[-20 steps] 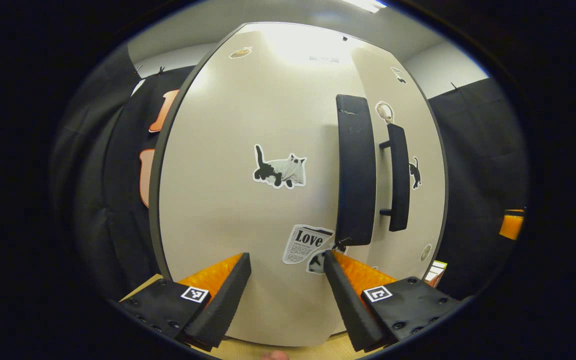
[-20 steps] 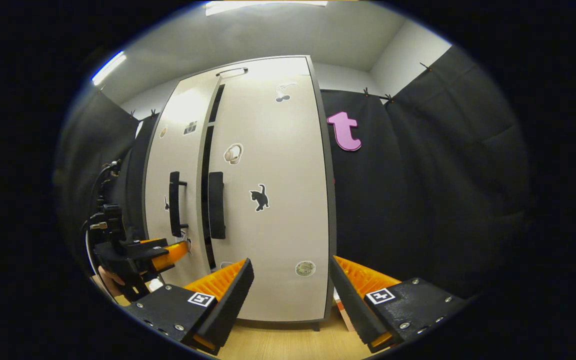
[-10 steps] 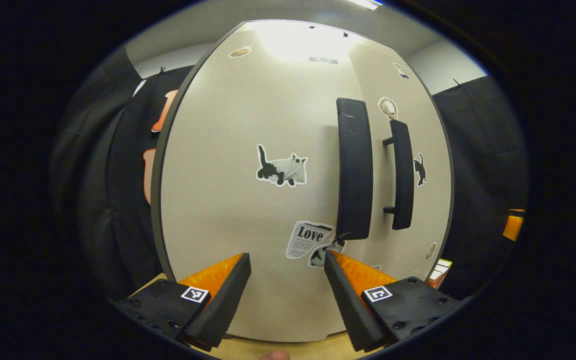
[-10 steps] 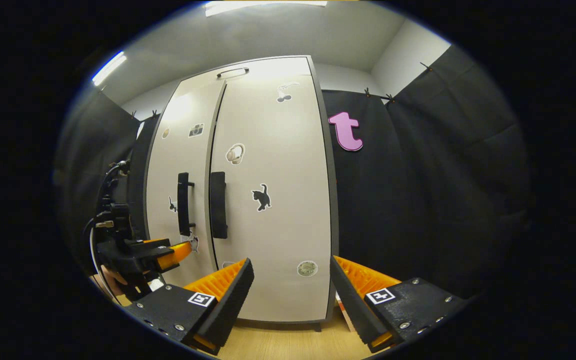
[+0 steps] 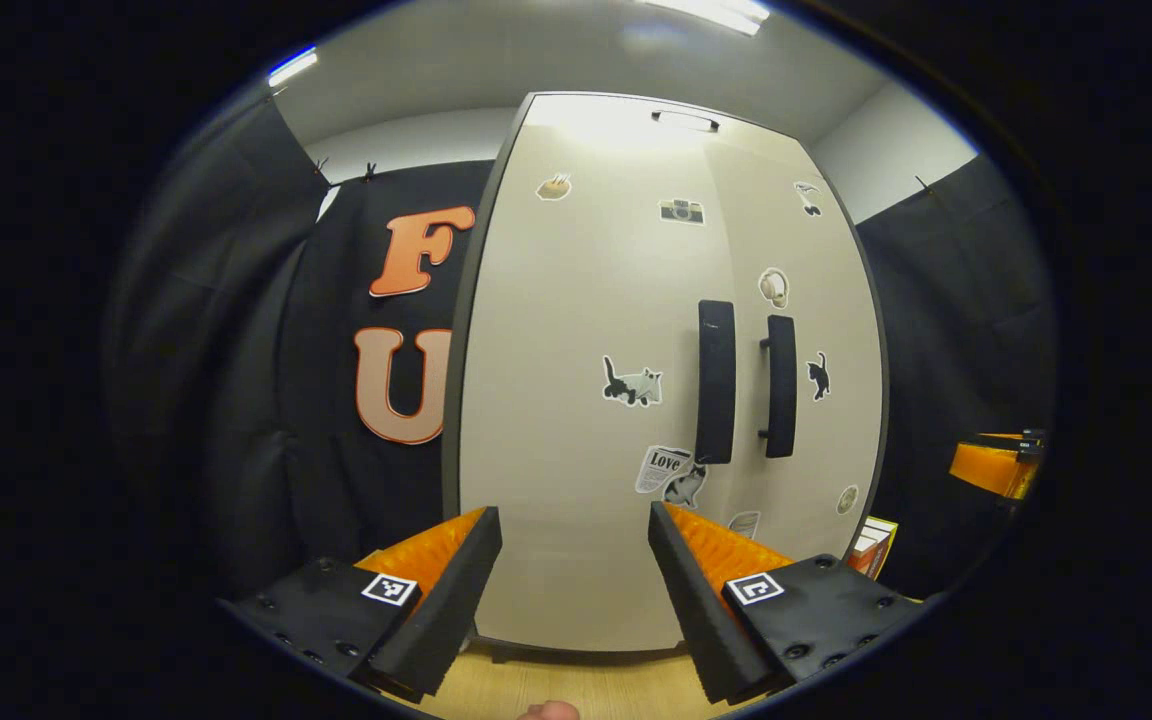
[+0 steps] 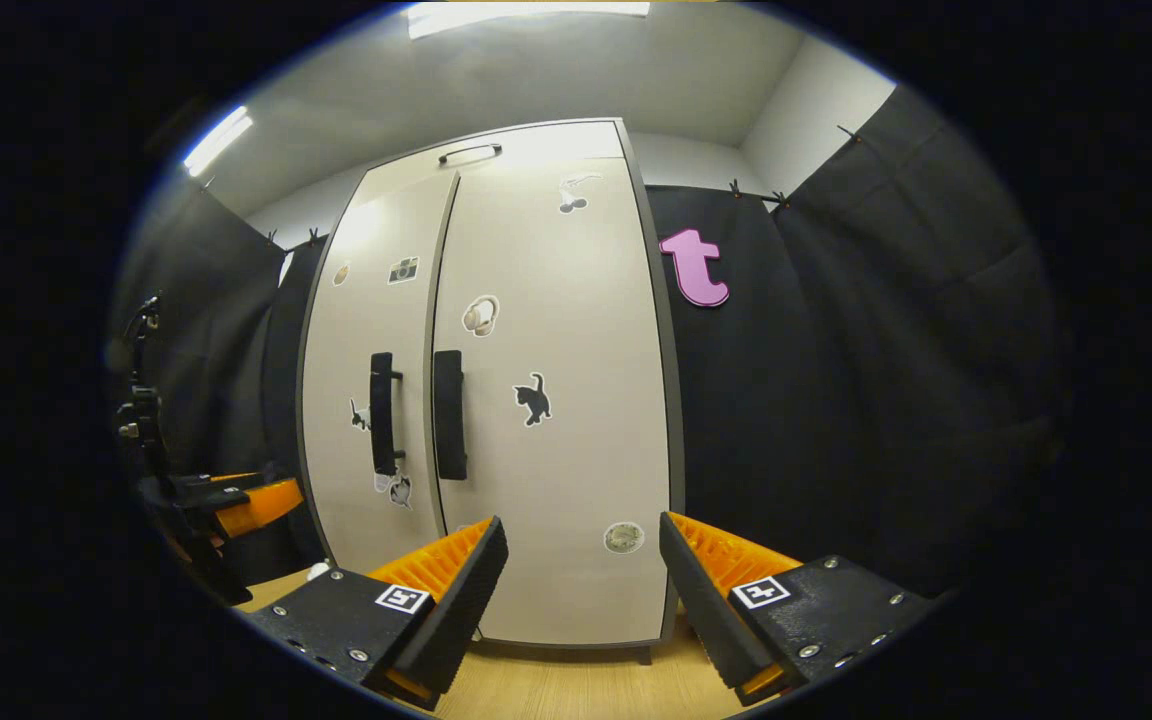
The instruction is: Grab one shoe with the right hand and put it into the shoe cabinet, grab the other shoe with the left hand and put it into the shoe cabinet; then close the right door with the right hand and the left door with the left hand.
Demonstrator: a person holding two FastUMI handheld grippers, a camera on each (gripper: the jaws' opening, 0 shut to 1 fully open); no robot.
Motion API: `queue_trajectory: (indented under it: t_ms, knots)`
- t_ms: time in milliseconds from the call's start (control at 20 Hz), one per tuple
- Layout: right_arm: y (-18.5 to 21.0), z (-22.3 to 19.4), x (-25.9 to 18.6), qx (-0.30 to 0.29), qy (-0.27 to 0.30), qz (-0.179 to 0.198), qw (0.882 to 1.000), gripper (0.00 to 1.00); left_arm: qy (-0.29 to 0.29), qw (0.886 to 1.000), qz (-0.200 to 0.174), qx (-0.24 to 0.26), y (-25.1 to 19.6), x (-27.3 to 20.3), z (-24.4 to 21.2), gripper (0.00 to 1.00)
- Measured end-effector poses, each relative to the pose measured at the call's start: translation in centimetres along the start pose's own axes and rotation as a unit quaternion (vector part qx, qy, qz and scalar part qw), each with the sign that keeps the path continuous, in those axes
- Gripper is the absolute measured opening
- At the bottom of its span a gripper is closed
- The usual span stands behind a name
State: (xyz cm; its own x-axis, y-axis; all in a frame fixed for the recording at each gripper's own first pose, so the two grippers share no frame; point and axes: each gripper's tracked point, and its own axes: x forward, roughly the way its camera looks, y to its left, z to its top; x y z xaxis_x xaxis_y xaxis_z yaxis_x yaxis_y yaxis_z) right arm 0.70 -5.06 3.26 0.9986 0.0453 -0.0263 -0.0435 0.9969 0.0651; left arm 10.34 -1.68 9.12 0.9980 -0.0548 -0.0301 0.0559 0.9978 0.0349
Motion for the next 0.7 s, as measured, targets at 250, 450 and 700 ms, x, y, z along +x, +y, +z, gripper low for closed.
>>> queue_trajectory:
  t_ms: [250, 450, 700]
  knots:
    - [-0.2, -1.6, -0.8, 0.004, 0.011, -0.001, 1.0, 0.94, -0.005, 1.0, 0.012, -0.009, 1.1, -3.6, 1.0, 0.97]
    - [-0.6, -2.8, -1.7, -0.02, 0.024, -0.009, 0.999, 0.94, -0.012, 1.0, 0.027, 0.0, 1.8, -5.5, 1.1, 0.97]
    - [-0.6, -3.1, -2.3, -0.002, 0.026, -0.007, 1.0, 0.94, 0.003, 1.0, 0.031, -0.002, 1.8, -6.9, -0.1, 0.96]
